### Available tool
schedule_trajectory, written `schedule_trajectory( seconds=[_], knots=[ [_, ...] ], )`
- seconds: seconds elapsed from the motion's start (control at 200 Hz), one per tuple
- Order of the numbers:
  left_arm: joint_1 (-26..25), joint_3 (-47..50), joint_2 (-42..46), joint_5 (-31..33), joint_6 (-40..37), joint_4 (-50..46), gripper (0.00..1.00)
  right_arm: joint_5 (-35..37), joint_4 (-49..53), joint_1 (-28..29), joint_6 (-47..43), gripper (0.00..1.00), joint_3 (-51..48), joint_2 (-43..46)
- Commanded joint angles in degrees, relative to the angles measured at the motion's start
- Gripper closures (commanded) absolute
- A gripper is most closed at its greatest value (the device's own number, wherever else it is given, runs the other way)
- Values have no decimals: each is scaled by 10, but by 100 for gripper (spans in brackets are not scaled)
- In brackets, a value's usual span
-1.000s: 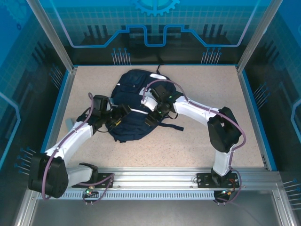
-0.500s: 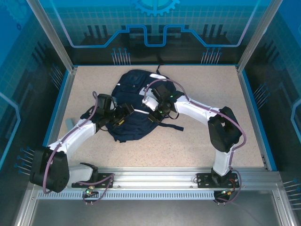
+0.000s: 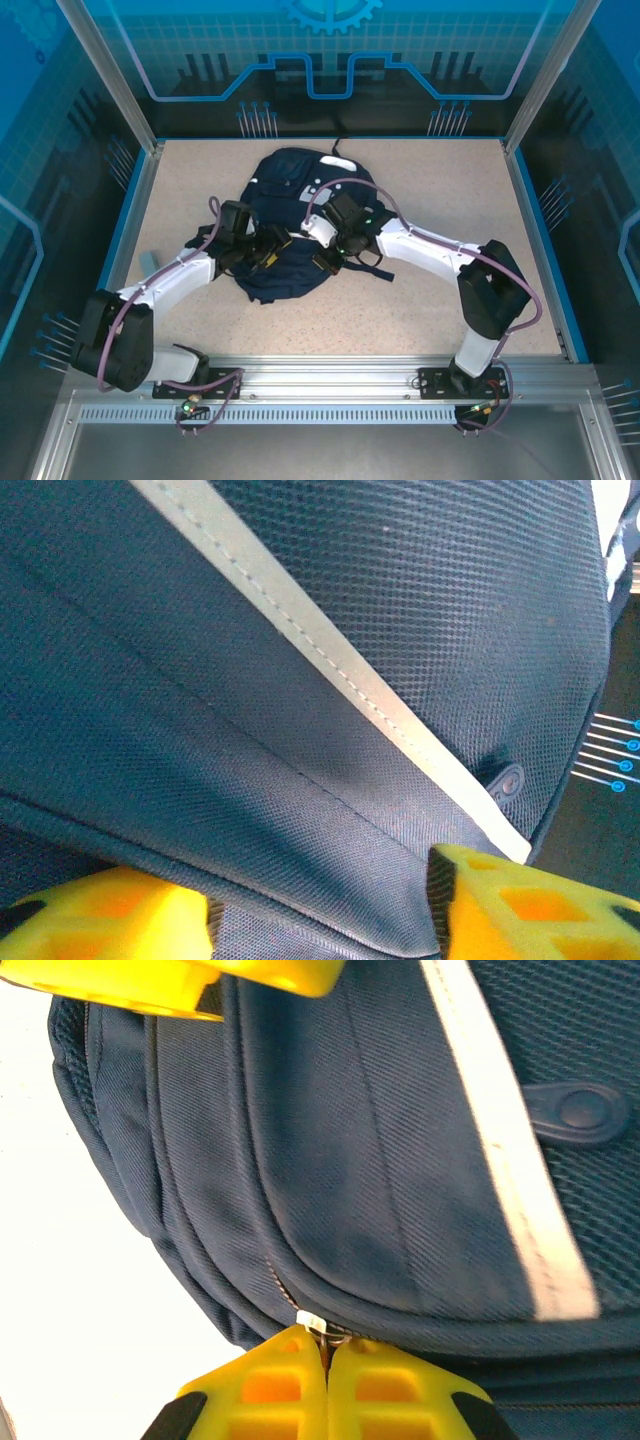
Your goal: Pack books, pencil case, and school supplies into a backpack
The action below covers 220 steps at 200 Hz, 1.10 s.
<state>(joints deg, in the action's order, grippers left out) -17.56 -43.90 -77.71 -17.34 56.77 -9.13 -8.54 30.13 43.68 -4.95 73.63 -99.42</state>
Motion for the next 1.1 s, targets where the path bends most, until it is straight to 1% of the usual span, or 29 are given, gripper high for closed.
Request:
schedule_trajectory(
  seconds=[0.0,0.125,0.185,0.25,0.3,0.39,0.475,0.505,0.525,0.59,0.695,0.795,0.92,1.0,1.096],
  knots=[
    [-23,-23,-13,-22,16,93,48,-39,-13,45,35,95,-15,18],
    [-39,-26,-25,-22,26,108,49,-35,-54,70,76,92,-27,20],
    [-45,-26,-33,-26,33,122,49,-34,-88,79,112,92,-35,18],
    [-52,-22,-42,-35,48,146,49,-21,-125,87,168,88,-41,15],
    [-56,-19,-48,-40,59,164,49,-19,-146,93,202,88,-44,13],
    [-60,-12,-54,-37,70,187,49,24,-165,103,256,83,-49,21],
    [-61,-4,-59,-35,76,204,48,56,-155,107,300,78,-46,35],
    [-61,-2,-60,-33,76,205,47,66,-152,107,319,75,-50,43],
    [-60,-1,-60,-32,76,205,45,72,-151,107,328,71,-54,50],
    [-60,-1,-56,-27,66,198,42,99,-147,107,361,55,-73,79],
    [-60,-5,-45,-20,39,162,33,128,-133,106,404,40,-104,129],
    [-60,-3,-27,-12,15,124,27,150,-103,104,436,31,-124,172],
    [-60,3,2,7,-22,68,25,166,-78,87,472,22,-150,220],
    [-61,8,26,18,-47,34,24,165,-66,61,497,18,-165,243],
    [-68,15,62,41,-71,-13,24,132,-74,15,528,17,-184,261]
  ],
)
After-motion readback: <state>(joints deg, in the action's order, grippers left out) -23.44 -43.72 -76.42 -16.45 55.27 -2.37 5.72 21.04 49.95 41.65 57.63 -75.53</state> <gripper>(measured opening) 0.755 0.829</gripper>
